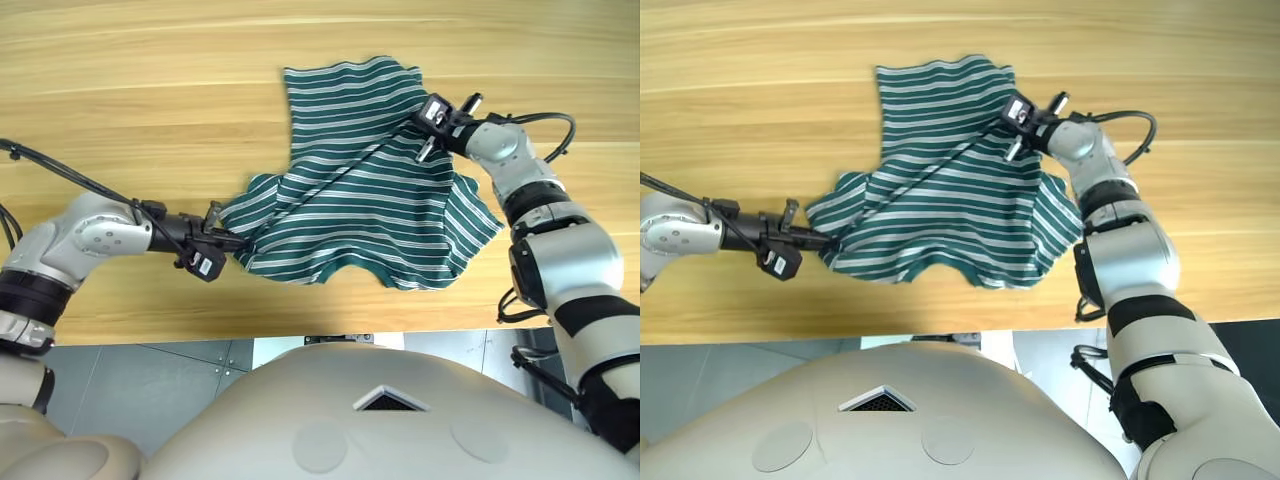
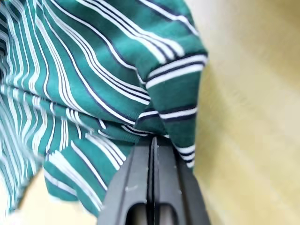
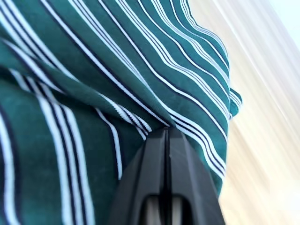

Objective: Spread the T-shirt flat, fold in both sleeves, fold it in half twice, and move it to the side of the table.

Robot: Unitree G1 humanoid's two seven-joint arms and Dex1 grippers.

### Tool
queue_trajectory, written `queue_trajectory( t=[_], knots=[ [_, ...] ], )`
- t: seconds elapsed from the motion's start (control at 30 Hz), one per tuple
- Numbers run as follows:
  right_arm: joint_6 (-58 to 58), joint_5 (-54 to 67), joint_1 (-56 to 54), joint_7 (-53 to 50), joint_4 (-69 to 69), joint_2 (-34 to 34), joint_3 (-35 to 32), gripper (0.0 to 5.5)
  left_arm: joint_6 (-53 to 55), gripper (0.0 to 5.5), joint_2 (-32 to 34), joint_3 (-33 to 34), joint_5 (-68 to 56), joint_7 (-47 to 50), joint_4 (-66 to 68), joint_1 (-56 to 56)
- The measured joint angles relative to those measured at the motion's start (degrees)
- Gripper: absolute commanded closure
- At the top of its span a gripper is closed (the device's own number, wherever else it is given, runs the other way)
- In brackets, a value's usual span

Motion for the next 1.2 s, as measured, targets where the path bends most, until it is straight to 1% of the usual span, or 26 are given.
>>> queue_trajectory(
  t=[0.27, 0.47, 0.6, 0.67, 0.73, 0.77, 0.83, 0.9, 0.97, 1.03, 1.1, 1.2],
  knots=[
    [-0.25, 1.33, 1.25, 1.16, -0.25, -3.90, -0.71, 5.48, 0.01, 5.50, -1.79, -2.06, 4.95, 8.25, 14.51, -8.83],
    [-0.37, 4.93, 4.00, 2.74, -0.11, -8.25, -4.86, 5.48, -0.03, 5.50, -4.10, -4.59, 7.10, 14.46, 24.50, -14.27],
    [0.53, 6.48, 4.55, 3.60, 0.82, -11.03, -7.41, 5.48, -0.24, 5.50, -5.14, -6.42, 7.11, 17.73, 28.60, -16.27],
    [2.37, 8.69, 5.46, 5.56, 1.42, -12.41, -10.56, 5.48, -0.29, 5.50, -5.54, -6.99, 7.14, 19.59, 30.79, -17.03],
    [4.53, 14.38, 5.92, 9.50, 2.35, -13.43, -16.49, 5.48, -0.30, 5.50, -5.50, -7.89, 7.19, 21.22, 32.64, -17.73],
    [5.89, 18.54, 5.91, 11.46, 2.45, -13.65, -20.66, 5.48, -0.30, 5.50, -5.54, -8.57, 7.26, 22.11, 33.68, -18.30],
    [8.40, 23.69, 5.86, 12.82, 2.49, -13.74, -26.45, 5.48, -0.34, 5.50, -5.74, -9.08, 8.12, 23.64, 34.96, -18.97],
    [9.70, 26.44, 5.85, 13.58, 2.52, -13.75, -30.11, 5.48, -0.50, 5.50, -5.79, -10.46, 8.25, 25.54, 36.28, -19.66],
    [9.56, 27.14, 5.85, 14.84, 2.50, -13.61, -30.69, 5.48, -1.17, 5.50, -5.81, -10.95, 8.25, 26.55, 37.04, -19.80],
    [7.32, 27.08, 5.87, 19.17, 1.98, -12.29, -30.08, 5.48, -2.10, 5.50, -5.86, -11.04, 8.23, 26.94, 38.02, -19.81],
    [1.34, 27.03, 6.49, 27.60, -1.34, -9.21, -27.94, 5.48, -2.89, 5.50, -5.71, -11.06, 8.22, 26.99, 38.67, -19.81],
    [-5.92, 29.85, 11.90, 42.61, -13.92, -4.42, -23.53, 5.48, -3.60, 5.50, -5.77, -11.06, 8.18, 27.15, 39.33, -19.98]
  ],
)
